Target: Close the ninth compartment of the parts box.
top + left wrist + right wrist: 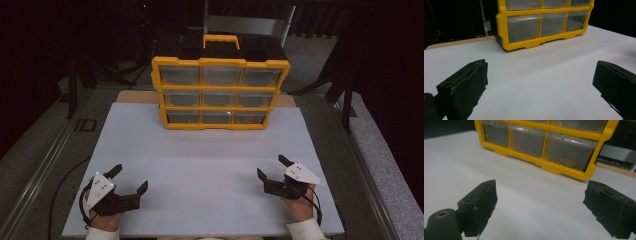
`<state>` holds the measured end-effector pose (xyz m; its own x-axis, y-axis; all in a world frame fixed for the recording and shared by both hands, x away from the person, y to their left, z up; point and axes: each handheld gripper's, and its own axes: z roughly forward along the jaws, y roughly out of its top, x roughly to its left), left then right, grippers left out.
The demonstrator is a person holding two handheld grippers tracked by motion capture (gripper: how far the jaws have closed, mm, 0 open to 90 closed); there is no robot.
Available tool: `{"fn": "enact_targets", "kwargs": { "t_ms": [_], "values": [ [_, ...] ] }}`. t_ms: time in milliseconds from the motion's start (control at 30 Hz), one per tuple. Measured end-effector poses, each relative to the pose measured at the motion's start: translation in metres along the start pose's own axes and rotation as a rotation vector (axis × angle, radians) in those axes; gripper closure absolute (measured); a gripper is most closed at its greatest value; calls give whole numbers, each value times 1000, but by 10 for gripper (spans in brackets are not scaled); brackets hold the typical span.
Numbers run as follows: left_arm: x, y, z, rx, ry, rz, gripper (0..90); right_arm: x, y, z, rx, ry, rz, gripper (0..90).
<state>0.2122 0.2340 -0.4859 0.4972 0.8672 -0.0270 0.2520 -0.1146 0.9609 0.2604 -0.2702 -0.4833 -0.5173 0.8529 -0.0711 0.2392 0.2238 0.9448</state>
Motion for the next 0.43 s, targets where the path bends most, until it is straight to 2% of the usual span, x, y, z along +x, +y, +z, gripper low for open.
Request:
{"fn": "enact_targets", "kwargs": {
  "t_ms": [233, 433],
  "values": [
    [0, 0, -2, -8, 0, 1, 0, 0, -6, -8, -61, -12, 9, 102],
    [-1, 0, 0, -1, 0, 2, 0, 2, -8, -10, -70, -16, 4, 93]
  ]
}}
